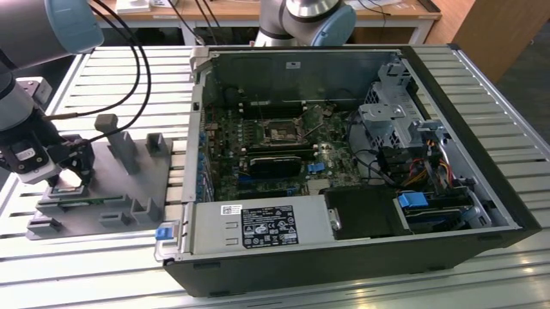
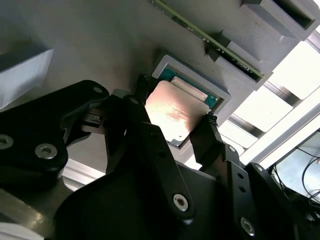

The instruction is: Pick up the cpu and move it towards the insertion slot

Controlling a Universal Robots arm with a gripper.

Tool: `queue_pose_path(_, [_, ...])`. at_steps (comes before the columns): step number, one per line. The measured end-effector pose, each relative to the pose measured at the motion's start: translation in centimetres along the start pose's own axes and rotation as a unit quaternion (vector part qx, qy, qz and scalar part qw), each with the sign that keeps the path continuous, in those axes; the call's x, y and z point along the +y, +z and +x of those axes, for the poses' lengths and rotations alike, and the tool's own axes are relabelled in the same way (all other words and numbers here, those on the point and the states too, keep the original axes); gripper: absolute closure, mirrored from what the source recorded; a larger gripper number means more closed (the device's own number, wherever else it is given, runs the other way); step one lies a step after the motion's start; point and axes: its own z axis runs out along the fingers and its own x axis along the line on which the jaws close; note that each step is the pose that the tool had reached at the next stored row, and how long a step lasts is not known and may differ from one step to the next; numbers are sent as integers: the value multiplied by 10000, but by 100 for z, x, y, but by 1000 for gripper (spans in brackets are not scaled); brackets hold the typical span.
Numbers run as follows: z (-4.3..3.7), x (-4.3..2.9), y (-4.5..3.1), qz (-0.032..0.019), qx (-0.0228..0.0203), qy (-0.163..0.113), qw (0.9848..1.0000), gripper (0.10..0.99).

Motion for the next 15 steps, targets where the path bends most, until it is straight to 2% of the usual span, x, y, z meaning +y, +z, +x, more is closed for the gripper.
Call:
queue_pose_path(2, [0, 0, 0, 0, 0, 0, 10000, 494])
queue_pose_path(3, [0, 0, -1, 0, 0, 0, 10000, 541])
queue_pose_path(7, [0, 0, -7, 0, -1, 0, 10000, 541])
queue_pose_path(15, [-1, 4, -93, 0, -1, 0, 10000, 541])
